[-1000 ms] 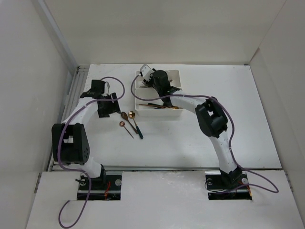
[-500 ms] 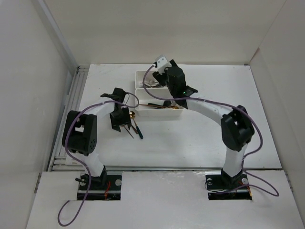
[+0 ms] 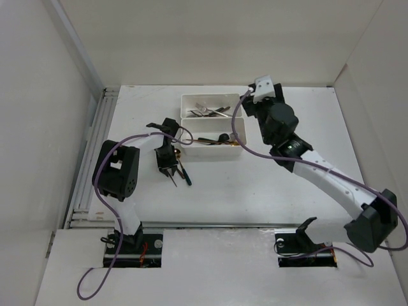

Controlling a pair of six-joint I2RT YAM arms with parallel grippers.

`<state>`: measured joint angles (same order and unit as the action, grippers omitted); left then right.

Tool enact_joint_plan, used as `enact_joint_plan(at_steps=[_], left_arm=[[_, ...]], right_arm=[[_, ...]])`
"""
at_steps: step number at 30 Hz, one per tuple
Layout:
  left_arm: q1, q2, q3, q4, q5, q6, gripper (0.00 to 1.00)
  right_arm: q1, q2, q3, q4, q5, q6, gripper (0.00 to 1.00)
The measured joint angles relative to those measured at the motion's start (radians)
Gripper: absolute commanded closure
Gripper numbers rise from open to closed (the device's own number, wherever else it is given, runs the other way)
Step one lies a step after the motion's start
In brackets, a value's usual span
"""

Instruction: Sort the eating utensils into containers

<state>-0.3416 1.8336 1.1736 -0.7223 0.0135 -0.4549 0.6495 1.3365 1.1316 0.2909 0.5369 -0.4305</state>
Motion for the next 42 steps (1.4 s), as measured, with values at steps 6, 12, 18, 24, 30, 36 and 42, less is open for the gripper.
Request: enact_joint_plan(at_steps=[6, 12, 18, 24, 30, 36, 42], left_arm=[[-0.010, 0.011, 0.011, -0.007, -0.006, -0.013, 1.00], [-0.013, 0.018, 0.031, -0.029, -0.028, -0.015, 1.00], [0.025, 0.010, 0.089, -0.021, -0.190, 0.029, 1.00], [0.053, -0.105, 0.124, -0.003, -0.301, 0.087, 1.00], [-0.028, -0.195, 0.196, 0.098, -0.386, 0.302, 1.00], [-0.277, -0.199, 0.267, 0.450, -0.396, 0.673, 1.00], [-0.378, -0.159, 0.271, 0.590, -0.296, 0.949, 1.00]], right_arm=[[-0.001, -0.165, -0.020, 0.008, 0.032, -0.056, 0.25], [-0.001, -0.257, -0.038, 0.016, 0.041, -0.073, 0.24], [-0.001, -0.295, -0.097, 0.008, 0.042, -0.040, 0.24], [-0.001, -0.304, -0.120, 0.001, 0.027, -0.009, 0.24], [-0.001, -0.311, -0.122, 0.002, 0.006, 0.002, 0.24], [-0.001, -0.343, -0.155, -0.001, 0.000, 0.001, 0.24], [-0.001, -0.417, -0.201, -0.002, 0.002, -0.008, 0.24]])
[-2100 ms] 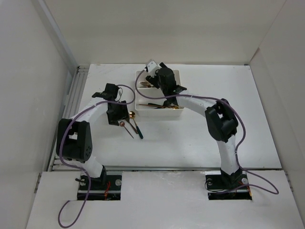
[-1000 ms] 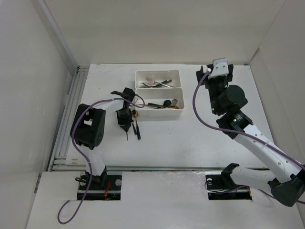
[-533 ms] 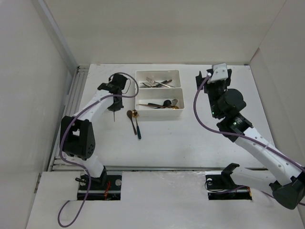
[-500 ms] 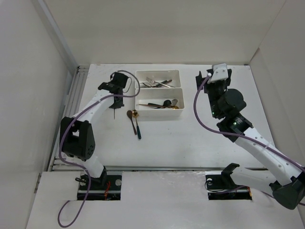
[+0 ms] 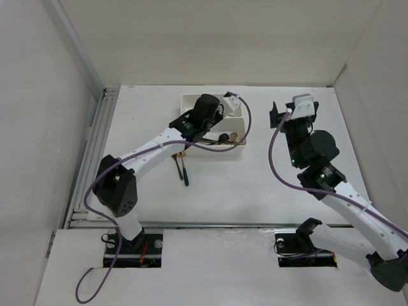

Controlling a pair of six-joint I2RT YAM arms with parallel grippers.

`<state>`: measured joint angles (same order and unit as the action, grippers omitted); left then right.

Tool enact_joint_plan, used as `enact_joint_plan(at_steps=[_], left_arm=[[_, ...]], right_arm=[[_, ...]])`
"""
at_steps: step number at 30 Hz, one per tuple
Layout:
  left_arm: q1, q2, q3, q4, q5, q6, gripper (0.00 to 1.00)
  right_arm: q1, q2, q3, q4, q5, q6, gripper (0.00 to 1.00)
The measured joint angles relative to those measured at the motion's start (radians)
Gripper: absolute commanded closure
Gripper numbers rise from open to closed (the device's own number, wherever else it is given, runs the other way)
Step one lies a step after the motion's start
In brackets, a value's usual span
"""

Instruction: Sort the eating utensils into containers

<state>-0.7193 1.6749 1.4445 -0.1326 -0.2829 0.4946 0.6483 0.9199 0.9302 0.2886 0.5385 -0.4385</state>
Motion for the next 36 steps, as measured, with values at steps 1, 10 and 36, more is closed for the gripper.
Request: enact_joint_plan(at_steps=[1, 10, 36], left_arm=[[-0.003, 0.020, 0.004, 0.011, 0.016, 0.038, 1.00], [-0.021, 0.213, 0.007, 0.046, 0.098, 0.269, 0.98], [0.180, 0.024, 0.127, -0.293, 0.083, -0.515, 0.60]], right_arm=[[0.000, -0.013, -0.009, -0.001, 0.000, -0.002, 0.24], [0.000, -0.043, -0.031, -0.039, 0.005, -0.006, 0.24], [0.000, 0.013, -0.013, -0.140, -0.116, 0.021, 0.17]])
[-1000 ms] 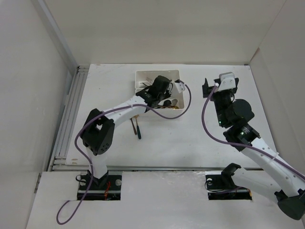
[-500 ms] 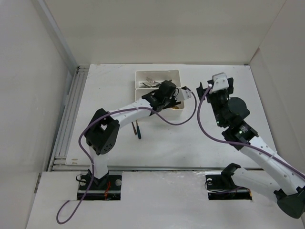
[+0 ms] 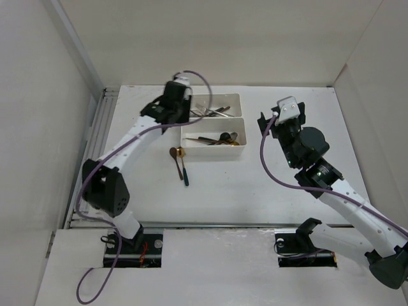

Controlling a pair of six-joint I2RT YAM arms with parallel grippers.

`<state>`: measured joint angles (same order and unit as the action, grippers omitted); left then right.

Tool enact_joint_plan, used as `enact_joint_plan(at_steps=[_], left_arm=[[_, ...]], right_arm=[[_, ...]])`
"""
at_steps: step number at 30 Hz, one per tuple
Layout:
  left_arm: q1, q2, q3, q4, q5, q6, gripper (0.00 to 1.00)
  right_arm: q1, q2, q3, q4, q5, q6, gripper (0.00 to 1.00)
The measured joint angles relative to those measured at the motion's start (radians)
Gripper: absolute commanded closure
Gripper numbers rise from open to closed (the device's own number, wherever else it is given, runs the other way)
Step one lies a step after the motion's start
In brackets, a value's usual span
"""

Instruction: Sort the eating utensils into containers

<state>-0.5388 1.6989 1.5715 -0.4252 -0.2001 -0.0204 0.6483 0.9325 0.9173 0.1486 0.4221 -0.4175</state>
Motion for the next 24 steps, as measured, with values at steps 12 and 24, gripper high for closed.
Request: enact_joint_plan(at_steps=[12, 24], left_arm=[[0.114, -0.071, -0.427, -0.207, 0.122, -0.345, 0.61], [0.135, 0.110, -0.401, -0.193, 0.189, -0.399, 0.66]], right_arm=[[0.002, 0.000, 0.016, -0.032, -0.011, 0.053, 0.17], [0.008, -0.053, 0.023, -0.076, 0.064, 0.085, 0.17]])
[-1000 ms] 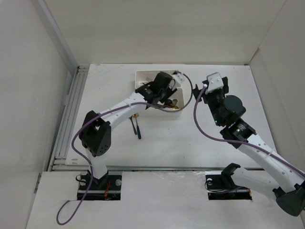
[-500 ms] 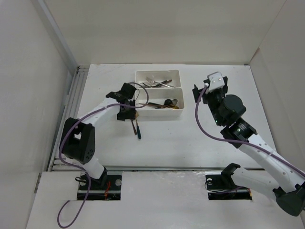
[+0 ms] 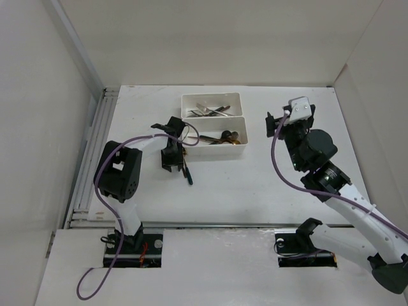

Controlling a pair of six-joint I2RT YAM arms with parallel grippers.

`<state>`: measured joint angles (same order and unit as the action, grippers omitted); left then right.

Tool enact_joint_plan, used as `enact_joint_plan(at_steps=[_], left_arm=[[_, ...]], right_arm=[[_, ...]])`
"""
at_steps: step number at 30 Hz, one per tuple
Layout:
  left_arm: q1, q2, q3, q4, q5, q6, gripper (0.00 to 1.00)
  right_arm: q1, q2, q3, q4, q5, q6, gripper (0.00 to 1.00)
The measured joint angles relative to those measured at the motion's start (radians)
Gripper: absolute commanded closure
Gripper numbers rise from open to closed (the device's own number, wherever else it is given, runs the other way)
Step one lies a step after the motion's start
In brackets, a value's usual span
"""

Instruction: Sort the eating utensils into containers

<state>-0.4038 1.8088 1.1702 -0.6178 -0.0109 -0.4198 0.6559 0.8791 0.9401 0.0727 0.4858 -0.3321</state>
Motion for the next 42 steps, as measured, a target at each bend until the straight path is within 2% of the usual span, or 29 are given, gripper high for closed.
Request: enact_joint_plan(at_steps=[3, 7, 12, 18, 26, 36, 40, 42], left_arm=[[0.000, 0.016, 0.011, -0.001, 0.003, -0.004, 0.66], [0.006, 0.026, 0.023, -0.014, 0.003, -0.007, 0.74], [0.047, 0.029, 0.032, -0.034, 0.042, -0.003, 0.76], [0.111, 0.029, 0.032, -0.048, 0.169, 0.010, 0.65], [0.071, 0.029, 0.032, -0.043, 0.270, -0.018, 0.52], [0.038, 0.061, 0.070, -0.050, 0.238, -0.082, 0.51], [0.004, 0.120, 0.145, -0.071, 0.162, -0.094, 0.62], [-0.007, 0.128, 0.156, -0.084, 0.117, -0.097, 0.75]], right_arm=[[0.000, -0.007, 0.001, -0.002, 0.023, 0.003, 0.17], [0.000, -0.007, 0.002, -0.021, 0.042, 0.007, 0.17], [0.000, -0.006, 0.016, -0.049, 0.052, 0.008, 0.17], [0.000, -0.002, 0.035, -0.067, 0.057, 0.010, 0.17], [0.000, 0.006, 0.036, -0.092, 0.057, 0.001, 0.17], [0.000, 0.006, 0.036, -0.096, 0.060, -0.032, 0.17], [0.000, 0.008, 0.036, -0.096, 0.068, -0.058, 0.17], [0.000, 0.011, 0.036, -0.096, 0.073, -0.071, 0.17]])
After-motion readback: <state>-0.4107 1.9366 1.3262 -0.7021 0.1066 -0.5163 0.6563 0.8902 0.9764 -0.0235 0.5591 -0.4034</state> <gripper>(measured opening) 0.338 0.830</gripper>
